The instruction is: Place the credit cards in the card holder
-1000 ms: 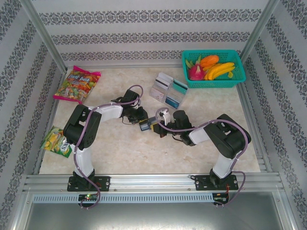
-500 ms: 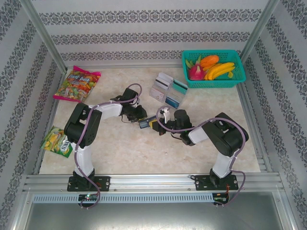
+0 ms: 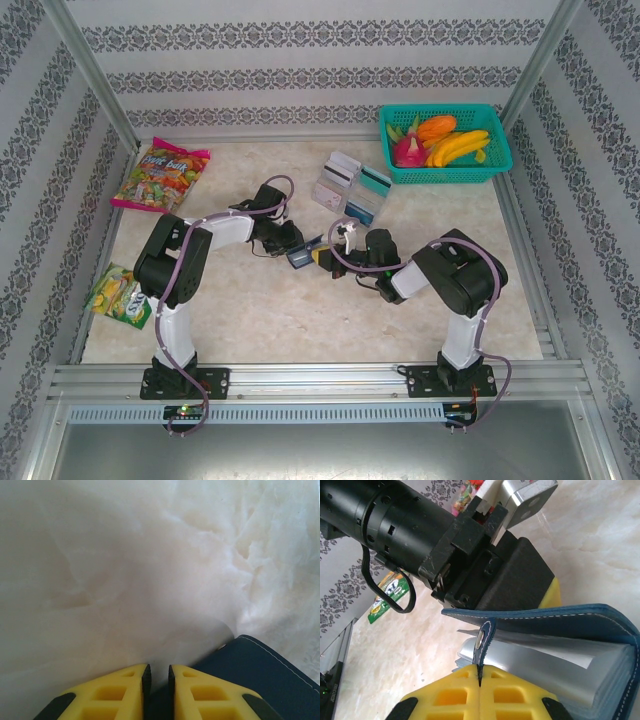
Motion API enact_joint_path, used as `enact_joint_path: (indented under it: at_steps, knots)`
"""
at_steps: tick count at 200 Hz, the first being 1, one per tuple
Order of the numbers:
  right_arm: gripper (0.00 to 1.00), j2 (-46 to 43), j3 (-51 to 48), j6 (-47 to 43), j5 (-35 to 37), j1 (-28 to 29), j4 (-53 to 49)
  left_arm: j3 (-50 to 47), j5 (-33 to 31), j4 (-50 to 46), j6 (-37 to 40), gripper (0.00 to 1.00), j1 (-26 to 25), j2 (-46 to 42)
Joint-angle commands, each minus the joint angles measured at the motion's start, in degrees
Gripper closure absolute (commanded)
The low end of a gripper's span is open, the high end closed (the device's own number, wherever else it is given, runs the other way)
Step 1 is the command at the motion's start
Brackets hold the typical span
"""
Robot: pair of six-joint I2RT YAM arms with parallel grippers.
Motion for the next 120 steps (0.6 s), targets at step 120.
enact_joint_path:
  at_steps: [120]
  knots:
    - [1.0, 2.48, -1.64, -0.63, -1.29, -0.04, 4.49, 6.91, -3.21, -16.23, 4.26, 0.74, 0.64, -7.06]
